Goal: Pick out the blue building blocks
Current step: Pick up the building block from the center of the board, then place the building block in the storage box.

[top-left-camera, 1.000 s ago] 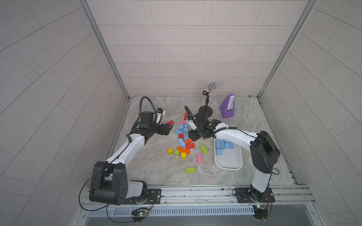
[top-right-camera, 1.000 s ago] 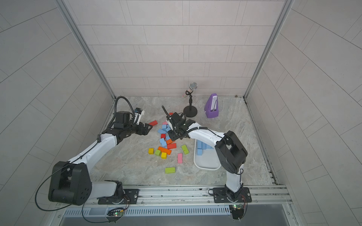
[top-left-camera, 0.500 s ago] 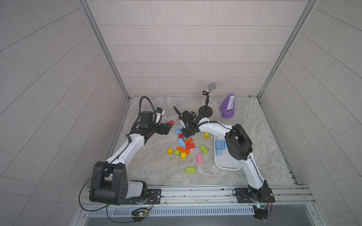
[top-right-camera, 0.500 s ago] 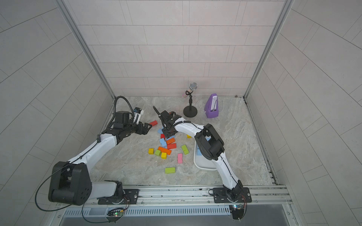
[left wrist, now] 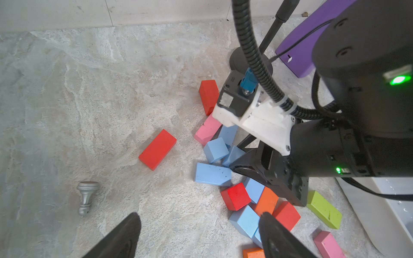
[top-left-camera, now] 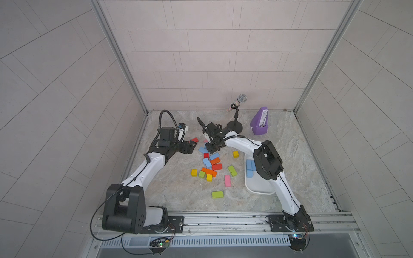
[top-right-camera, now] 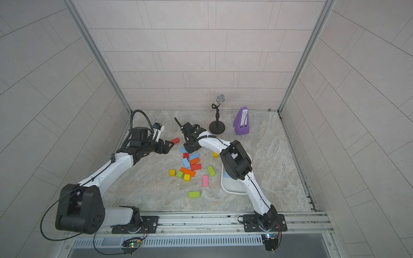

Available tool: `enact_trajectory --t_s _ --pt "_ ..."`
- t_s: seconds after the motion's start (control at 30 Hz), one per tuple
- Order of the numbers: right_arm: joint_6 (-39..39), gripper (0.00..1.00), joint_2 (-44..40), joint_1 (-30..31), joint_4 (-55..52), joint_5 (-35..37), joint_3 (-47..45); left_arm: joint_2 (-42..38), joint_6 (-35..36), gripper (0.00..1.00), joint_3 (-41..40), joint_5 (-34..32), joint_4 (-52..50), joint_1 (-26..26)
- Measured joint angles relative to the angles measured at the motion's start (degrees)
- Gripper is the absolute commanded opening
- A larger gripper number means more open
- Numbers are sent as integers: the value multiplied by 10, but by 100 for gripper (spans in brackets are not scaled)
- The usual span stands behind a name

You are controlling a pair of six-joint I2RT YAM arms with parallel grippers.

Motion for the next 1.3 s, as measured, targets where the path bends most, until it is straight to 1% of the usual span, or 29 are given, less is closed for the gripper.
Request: enact_trajectory --t_s 0.1,0.23,0.3,0.4,0.5,0.63,0.77,0.97,1.03,1.17,1.3 --pt "-3 20 0 0 -2 0 0 6 1 87 0 5 0 0" --pt "-5 18 -5 0 1 1 -9 10 8 86 0 29 0 0" --pt "-5 18 -22 0 3 1 -33 12 11 86 0 42 0 0" --pt "-5 18 -71 -1 9 4 -92 13 13 85 -2 63 1 0" --pt "-3 17 -149 -5 19 9 -168 13 15 85 -4 81 2 -4" --pt "7 17 -276 -25 45 10 -270 13 19 84 -9 102 3 -17" --pt "32 18 -406 -59 74 12 -388 13 33 85 -13 110 4 -57" --pt "86 18 -574 -109 87 20 -565 15 60 87 -14 109 -6 -128" --pt "103 18 -621 -122 90 27 -618 21 66 87 -14 107 -8 -141" --pt "136 20 -699 -149 96 36 -707 36 67 87 -14 103 -14 -148" --pt "160 21 -732 -169 113 33 -757 48 67 87 -14 99 -20 -151"
